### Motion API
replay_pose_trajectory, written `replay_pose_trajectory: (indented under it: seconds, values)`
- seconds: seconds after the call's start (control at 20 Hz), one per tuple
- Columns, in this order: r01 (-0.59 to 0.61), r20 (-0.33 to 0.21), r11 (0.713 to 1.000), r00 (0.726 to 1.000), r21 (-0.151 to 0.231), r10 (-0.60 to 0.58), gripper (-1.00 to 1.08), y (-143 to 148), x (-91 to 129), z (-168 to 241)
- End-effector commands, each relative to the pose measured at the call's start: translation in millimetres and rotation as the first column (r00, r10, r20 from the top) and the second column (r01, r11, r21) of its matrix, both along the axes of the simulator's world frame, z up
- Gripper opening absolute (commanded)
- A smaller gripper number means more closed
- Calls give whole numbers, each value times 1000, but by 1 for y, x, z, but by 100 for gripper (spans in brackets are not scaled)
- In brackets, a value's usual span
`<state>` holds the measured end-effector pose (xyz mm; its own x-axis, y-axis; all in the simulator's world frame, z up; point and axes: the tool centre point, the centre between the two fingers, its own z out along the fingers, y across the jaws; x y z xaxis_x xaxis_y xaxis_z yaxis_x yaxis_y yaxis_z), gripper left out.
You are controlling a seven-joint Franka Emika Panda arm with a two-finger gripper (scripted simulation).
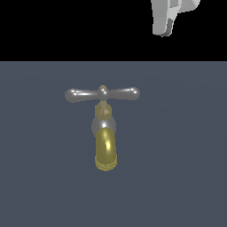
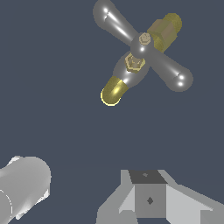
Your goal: Turn on the faucet by rotating a designated handle.
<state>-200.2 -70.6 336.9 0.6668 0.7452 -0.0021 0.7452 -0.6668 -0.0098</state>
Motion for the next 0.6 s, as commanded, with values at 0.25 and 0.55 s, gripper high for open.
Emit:
replay_pose_trajectory:
  seconds: [0.25, 0.55]
  values:
    - [-191, 2, 982, 982, -3, 191, -100, -7, 19, -33]
    - [-335, 4, 942, 942, -5, 335, -100, -9, 36, -59]
